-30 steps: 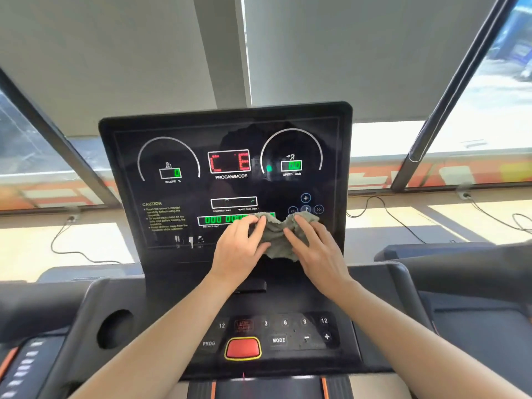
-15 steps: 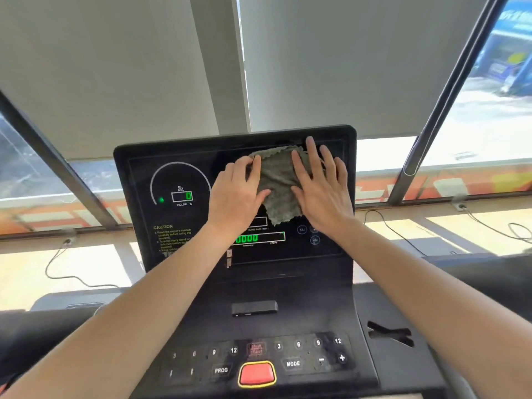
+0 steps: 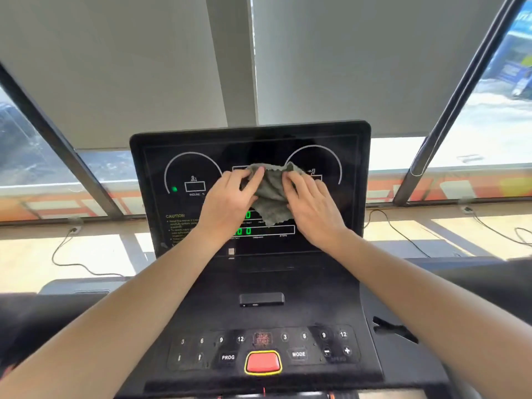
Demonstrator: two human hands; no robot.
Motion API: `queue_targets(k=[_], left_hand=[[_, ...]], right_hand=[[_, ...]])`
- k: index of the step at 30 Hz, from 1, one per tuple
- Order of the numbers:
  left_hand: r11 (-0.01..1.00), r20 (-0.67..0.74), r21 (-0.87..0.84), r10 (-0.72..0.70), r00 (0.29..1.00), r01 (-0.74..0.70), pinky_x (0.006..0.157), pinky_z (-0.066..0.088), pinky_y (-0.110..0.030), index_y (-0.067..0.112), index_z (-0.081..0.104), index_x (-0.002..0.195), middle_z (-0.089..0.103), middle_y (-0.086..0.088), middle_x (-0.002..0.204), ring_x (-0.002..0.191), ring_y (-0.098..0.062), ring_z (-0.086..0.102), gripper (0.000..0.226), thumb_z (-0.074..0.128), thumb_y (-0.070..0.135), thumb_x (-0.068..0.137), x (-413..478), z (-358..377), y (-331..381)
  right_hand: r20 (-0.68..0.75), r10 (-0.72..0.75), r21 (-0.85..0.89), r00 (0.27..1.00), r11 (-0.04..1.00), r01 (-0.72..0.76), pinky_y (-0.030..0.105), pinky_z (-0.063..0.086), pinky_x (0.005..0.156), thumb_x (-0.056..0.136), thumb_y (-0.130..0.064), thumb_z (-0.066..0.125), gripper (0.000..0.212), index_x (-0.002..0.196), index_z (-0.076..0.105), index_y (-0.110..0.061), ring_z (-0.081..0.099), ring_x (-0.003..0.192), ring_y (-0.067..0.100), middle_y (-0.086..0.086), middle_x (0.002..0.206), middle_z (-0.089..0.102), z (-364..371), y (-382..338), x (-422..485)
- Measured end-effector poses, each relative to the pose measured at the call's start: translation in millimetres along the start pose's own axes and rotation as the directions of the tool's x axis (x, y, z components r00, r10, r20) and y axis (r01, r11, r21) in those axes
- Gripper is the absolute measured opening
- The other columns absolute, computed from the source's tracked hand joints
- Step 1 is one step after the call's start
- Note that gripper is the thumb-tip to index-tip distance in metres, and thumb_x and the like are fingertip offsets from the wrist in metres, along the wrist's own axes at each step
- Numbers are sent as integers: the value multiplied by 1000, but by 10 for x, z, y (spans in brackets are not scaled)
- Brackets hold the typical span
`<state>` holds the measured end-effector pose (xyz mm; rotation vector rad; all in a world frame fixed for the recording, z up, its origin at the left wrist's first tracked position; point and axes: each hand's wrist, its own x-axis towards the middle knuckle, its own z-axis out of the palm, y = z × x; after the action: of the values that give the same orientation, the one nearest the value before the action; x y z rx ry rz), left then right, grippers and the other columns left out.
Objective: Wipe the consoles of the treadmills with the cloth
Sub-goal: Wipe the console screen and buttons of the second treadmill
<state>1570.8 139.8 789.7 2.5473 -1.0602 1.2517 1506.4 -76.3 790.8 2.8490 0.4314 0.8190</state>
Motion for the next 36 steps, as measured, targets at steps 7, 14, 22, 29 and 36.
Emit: queue_targets(k=[7,14,22,29,36], left_hand=[[999,91,-45,-6,996,10,77,55,-38,3,67,126,64,-18,112,94,-29,58,36,65,-2,90,-897,126,295],[982,184,-131,-110,977,135,89,56,-40,-3,67,121,62,-21,125,104,-31,61,42,66,25,90,-1326,59,529],[962,174,102,-268,948,253,106,44,-44,0,47,146,44,-21,152,128,-35,48,65,54,46,100,-843,-61,186],[941,76,160,-312,947,297,103,42,-47,4,44,146,42,-19,152,126,-36,45,67,57,48,97,-122,-236,-284],[912,46,218,-366,929,348,103,39,-49,8,42,149,40,-16,153,128,-36,42,67,48,53,101,25,-322,-580]], right_hand=[[115,-95,63,989,994,88,49,37,113,88,-9,42,59,147,47,-15,41,137,38,21,147,45,341,-462,-662],[250,-111,149,962,986,75,49,18,123,106,-43,34,56,157,29,-21,3,154,30,12,165,18,432,-587,-975],[115,28,112,993,993,-40,53,15,123,107,-40,32,55,158,25,-19,1,153,36,17,164,17,181,-457,-157],[3,-23,4,1000,1000,23,52,12,124,102,-40,45,65,158,22,-17,5,153,37,17,164,18,-101,-107,592],[15,-73,-68,997,995,73,54,10,123,101,-59,38,78,160,8,-19,-3,153,35,14,167,2,-187,-164,912]])
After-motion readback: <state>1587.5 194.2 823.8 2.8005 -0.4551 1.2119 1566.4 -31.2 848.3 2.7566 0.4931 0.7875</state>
